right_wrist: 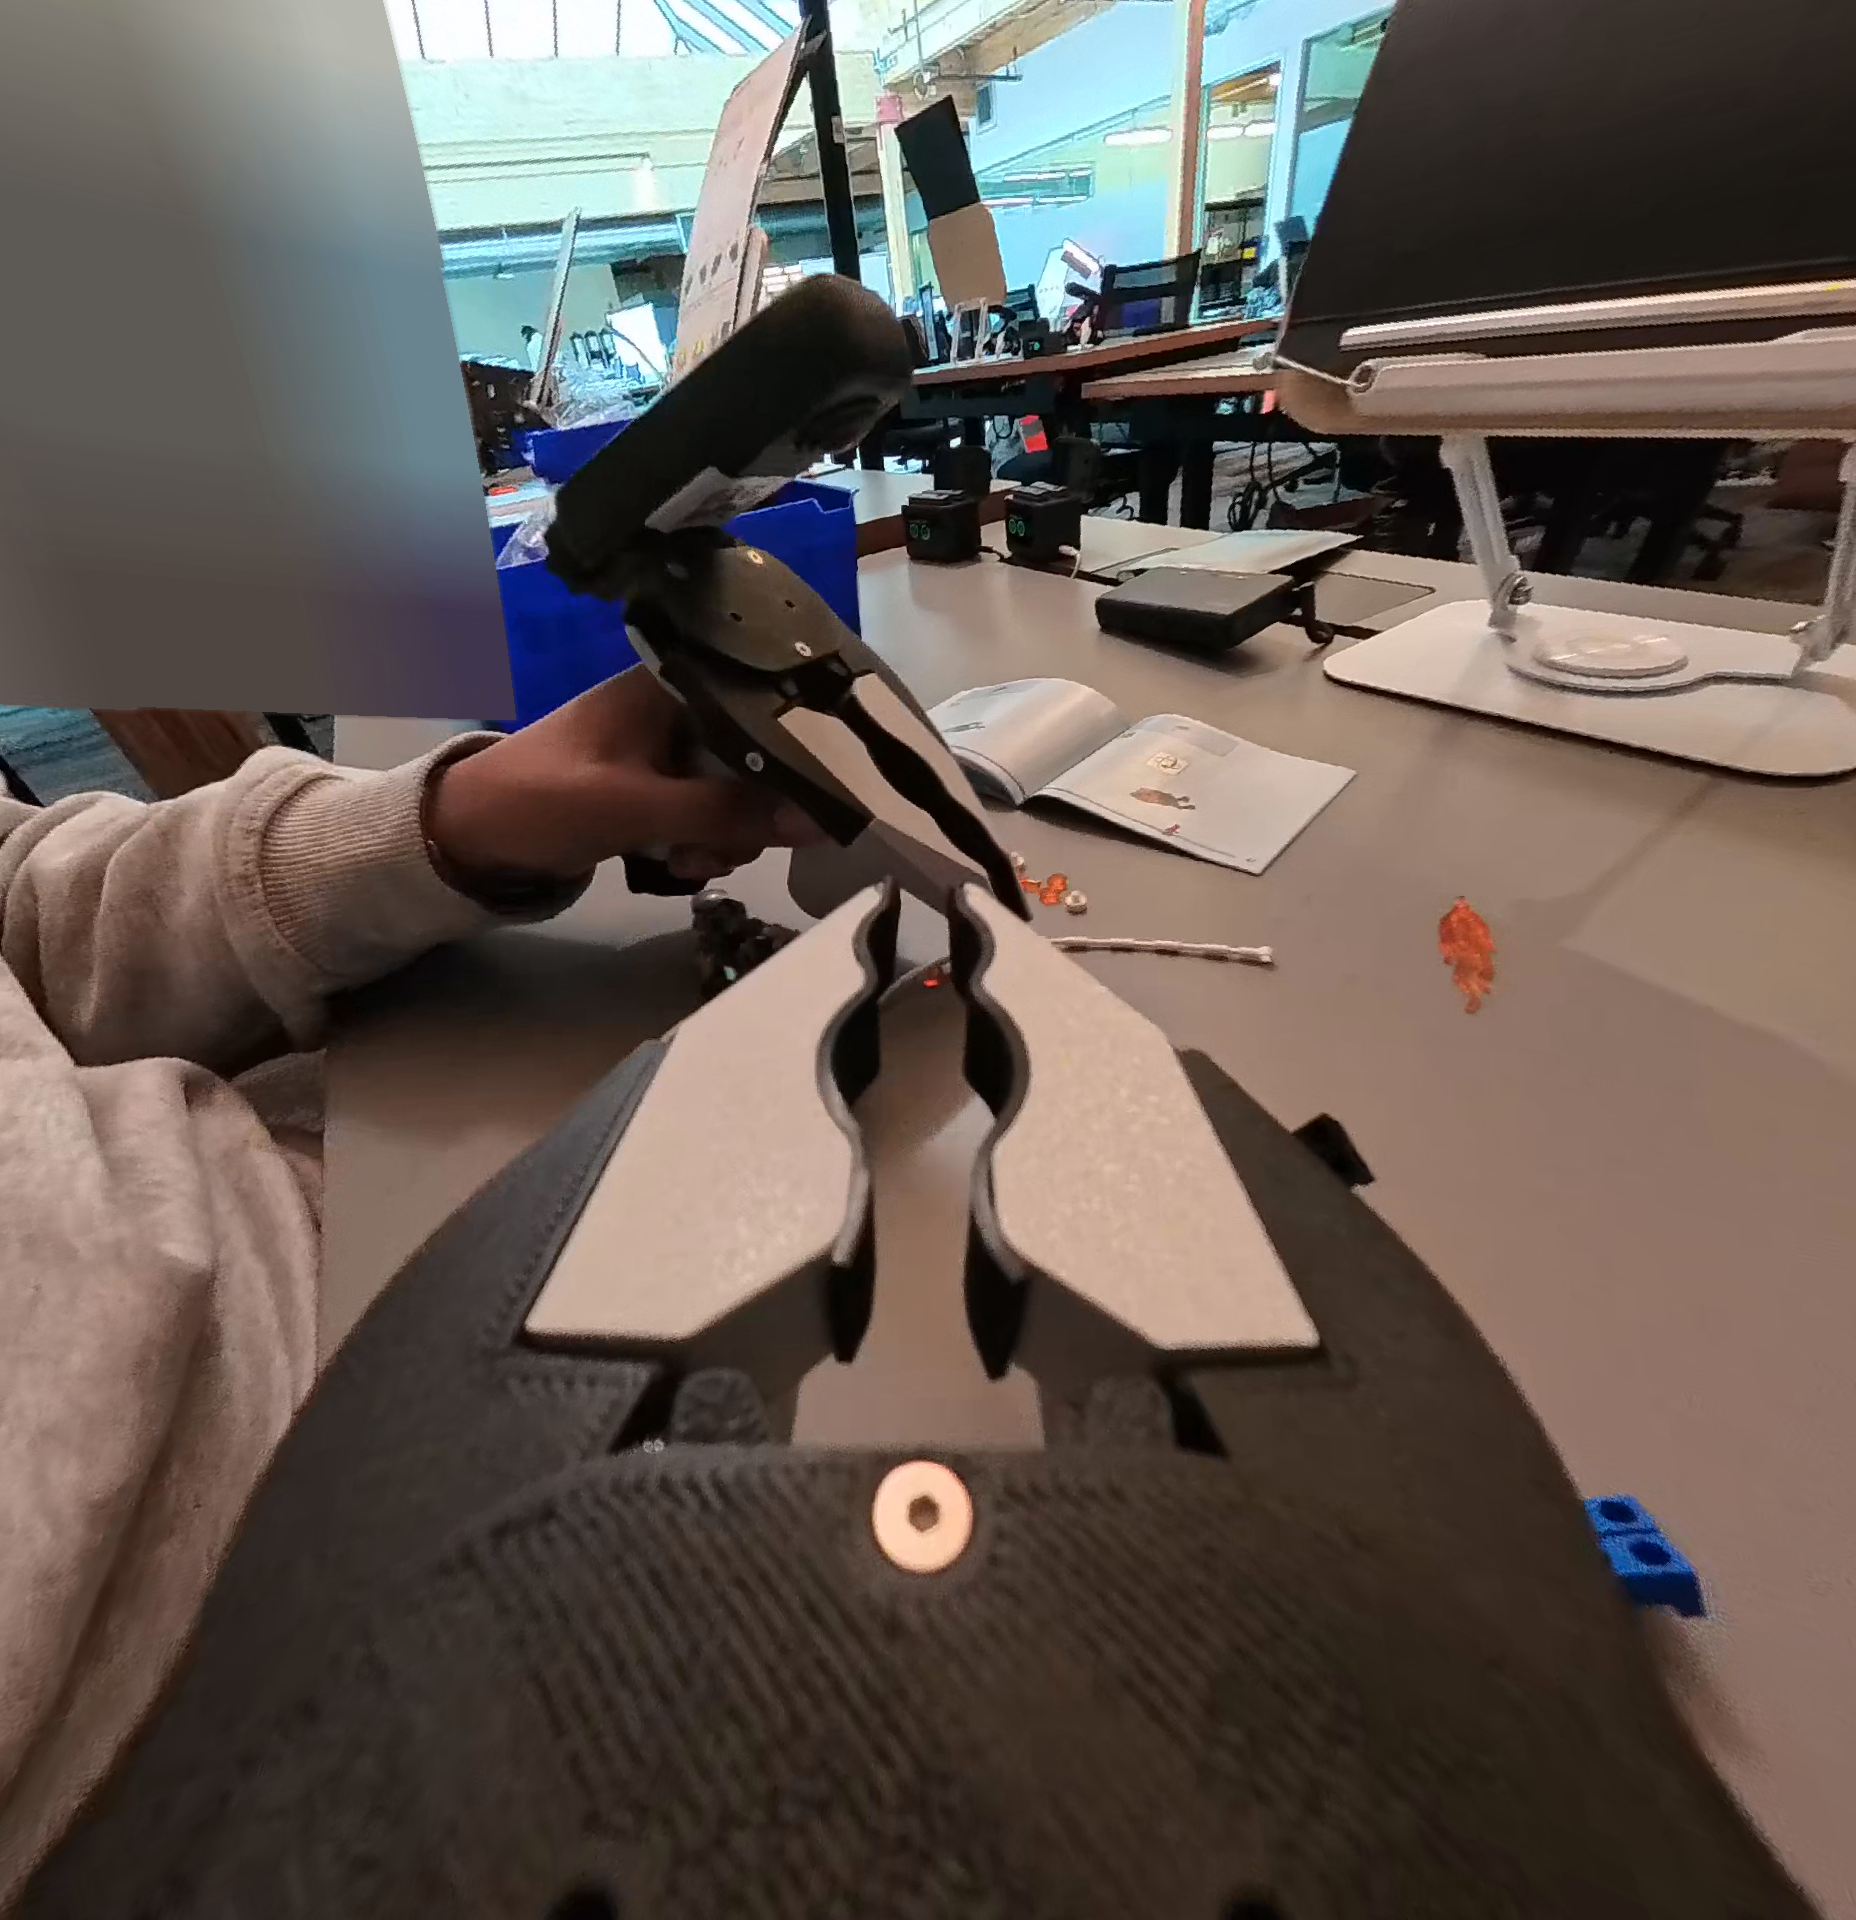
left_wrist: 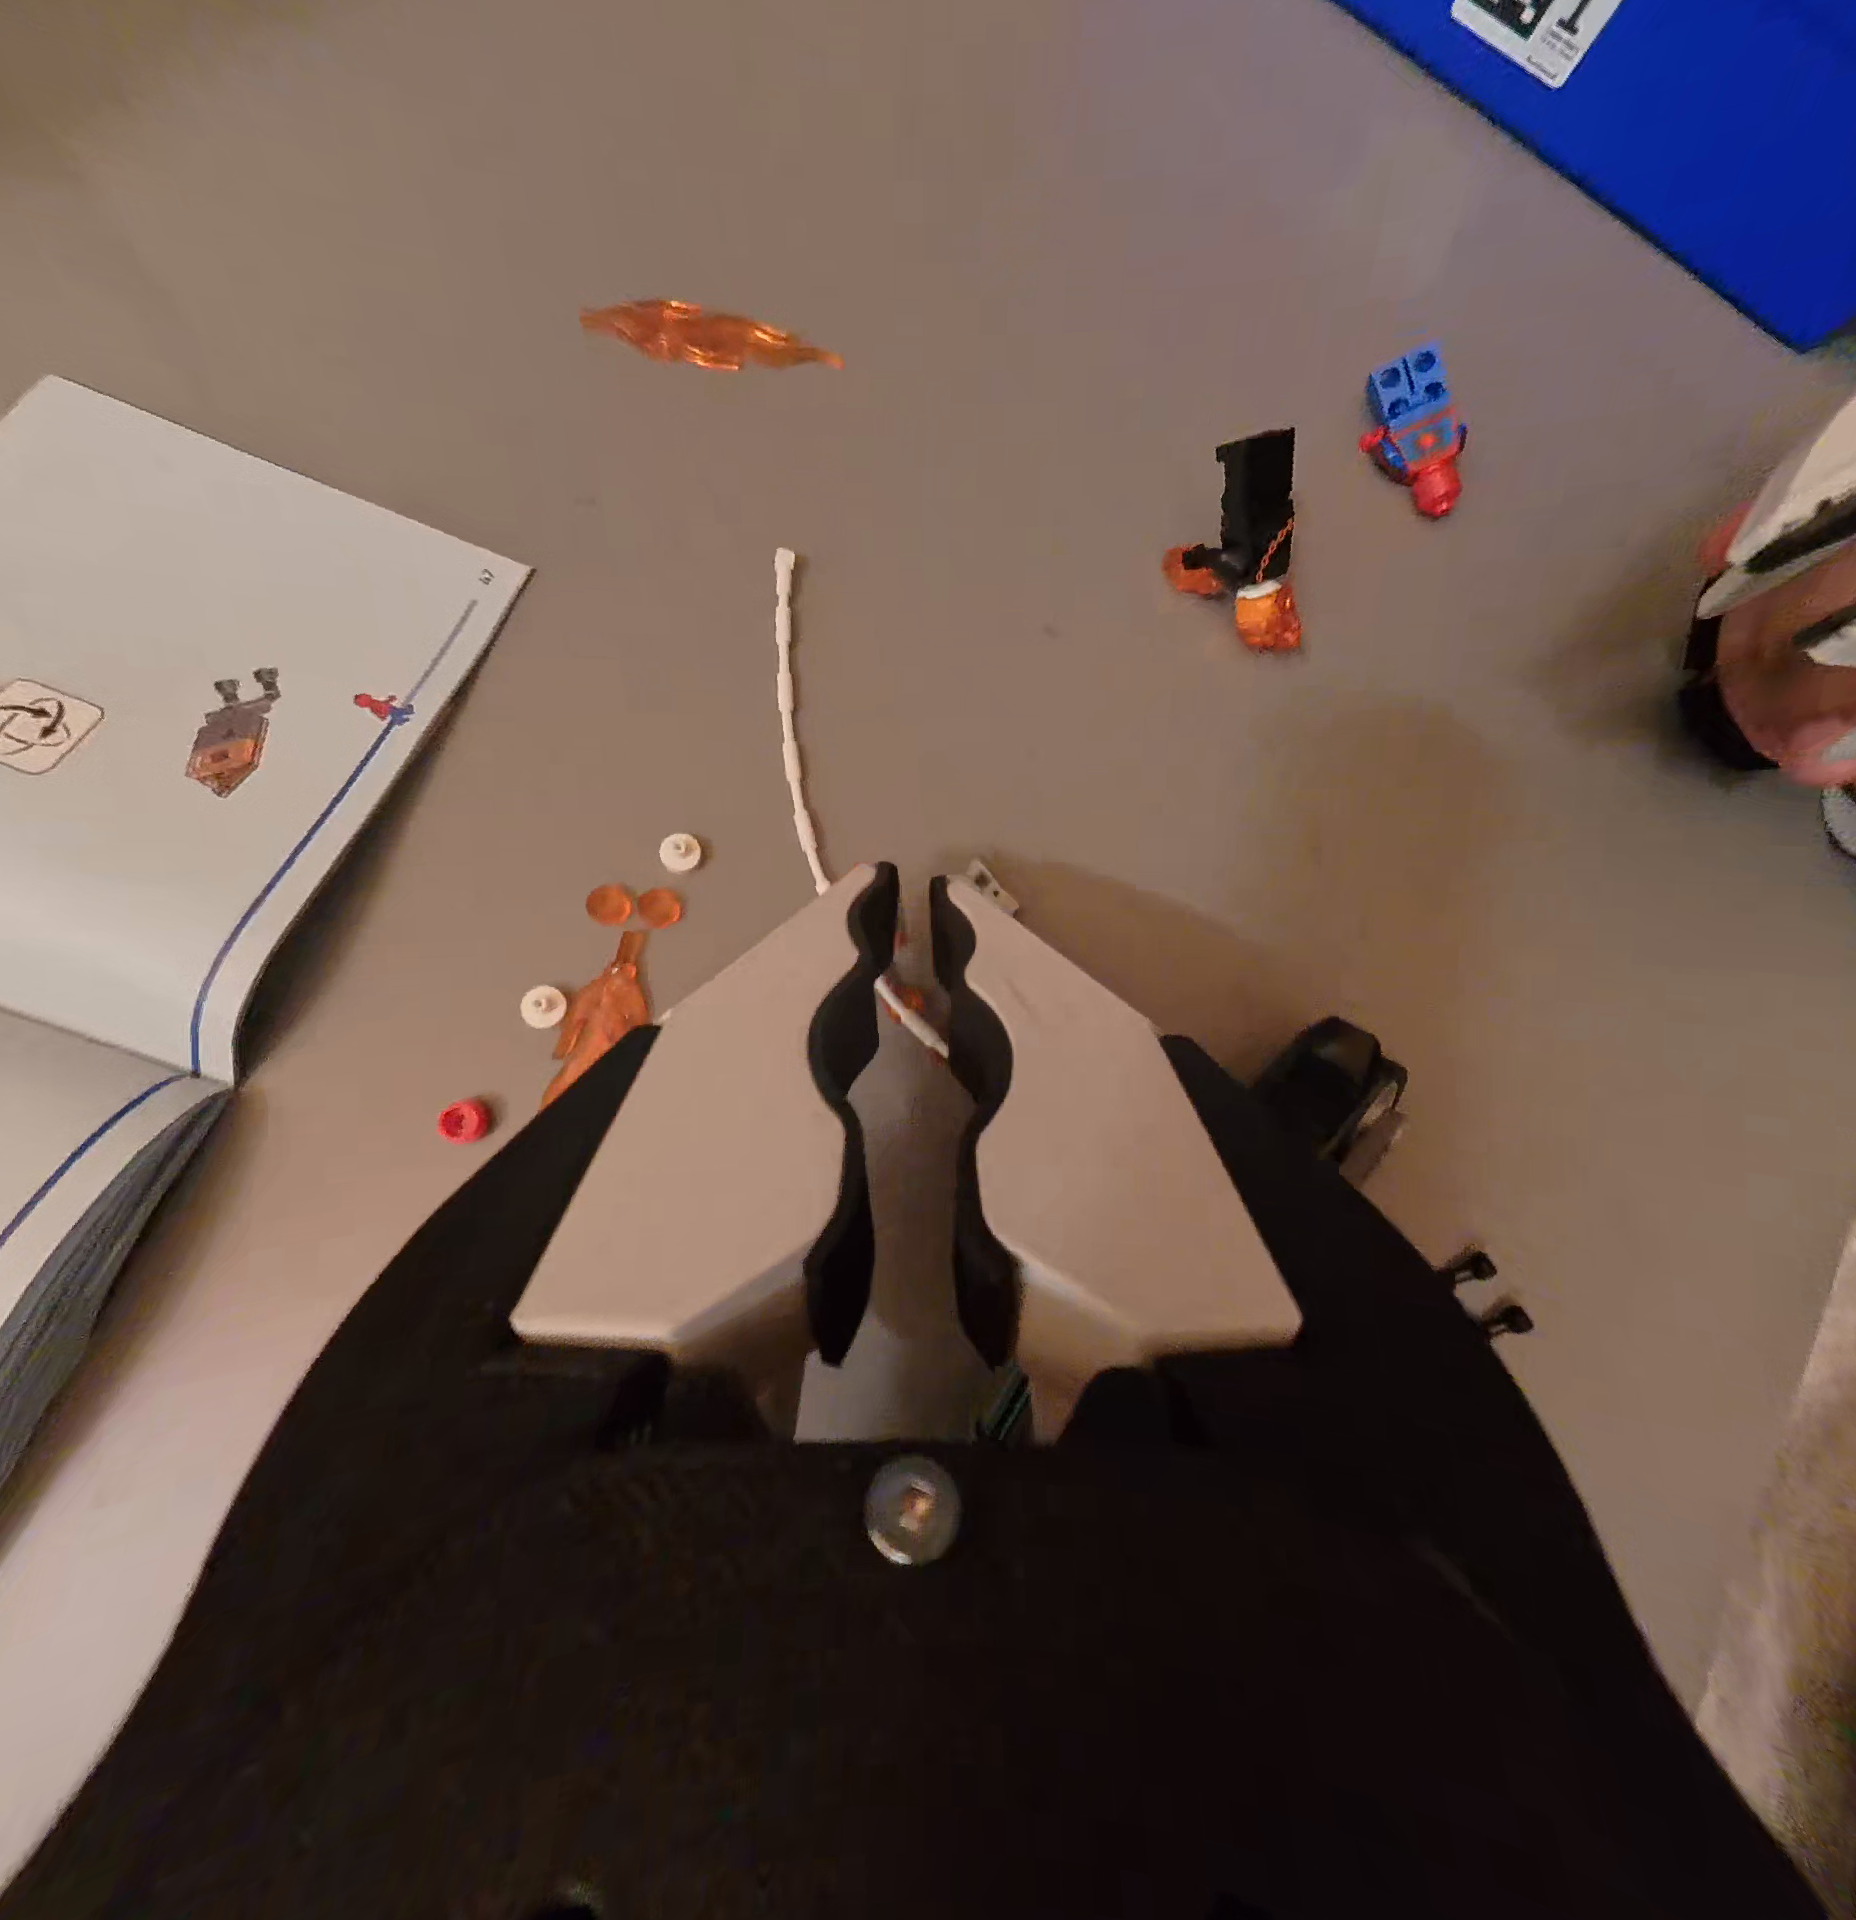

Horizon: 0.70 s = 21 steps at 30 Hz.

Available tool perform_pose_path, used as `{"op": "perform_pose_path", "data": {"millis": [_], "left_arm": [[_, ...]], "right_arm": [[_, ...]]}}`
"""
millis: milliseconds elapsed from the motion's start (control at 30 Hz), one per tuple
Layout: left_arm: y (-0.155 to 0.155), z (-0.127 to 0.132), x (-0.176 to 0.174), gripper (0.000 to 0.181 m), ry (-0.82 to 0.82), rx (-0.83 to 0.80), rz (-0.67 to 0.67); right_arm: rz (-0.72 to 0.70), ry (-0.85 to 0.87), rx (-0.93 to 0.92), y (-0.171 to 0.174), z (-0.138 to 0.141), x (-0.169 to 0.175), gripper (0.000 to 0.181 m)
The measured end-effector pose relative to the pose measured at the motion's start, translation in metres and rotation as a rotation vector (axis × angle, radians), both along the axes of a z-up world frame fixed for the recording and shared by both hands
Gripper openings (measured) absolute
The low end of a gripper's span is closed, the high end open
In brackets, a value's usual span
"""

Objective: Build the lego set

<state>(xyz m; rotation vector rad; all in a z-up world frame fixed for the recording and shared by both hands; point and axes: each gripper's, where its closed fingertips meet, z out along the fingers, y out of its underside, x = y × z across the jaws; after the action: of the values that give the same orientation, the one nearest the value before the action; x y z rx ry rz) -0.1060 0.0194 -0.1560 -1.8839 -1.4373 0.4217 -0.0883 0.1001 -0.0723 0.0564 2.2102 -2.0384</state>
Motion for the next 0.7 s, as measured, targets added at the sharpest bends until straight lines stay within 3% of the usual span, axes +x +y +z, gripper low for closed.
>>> {"op": "perform_pose_path", "data": {"millis": [233, 500, 600, 700], "left_arm": [[-0.002, -0.017, 0.000, 0.012, -0.065, -0.032, 0.011], [0.001, -0.012, 0.001, 0.006, -0.047, 0.014, -0.001], [0.014, 0.019, 0.004, 0.006, 0.065, 0.198, -0.035], [0.039, 0.070, 0.016, 0.005, 0.161, 0.599, -0.116]], "right_arm": [[0.002, -0.020, -0.023, 0.003, 0.003, -0.002, 0.009], [0.003, 0.001, -0.006, 0.001, 0.001, 0.000, 0.010], [0.012, 0.028, -0.004, 0.001, 0.001, 0.003, 0.016], [-0.006, 0.178, -0.005, -0.001, 0.004, 0.009, 0.033]]}}
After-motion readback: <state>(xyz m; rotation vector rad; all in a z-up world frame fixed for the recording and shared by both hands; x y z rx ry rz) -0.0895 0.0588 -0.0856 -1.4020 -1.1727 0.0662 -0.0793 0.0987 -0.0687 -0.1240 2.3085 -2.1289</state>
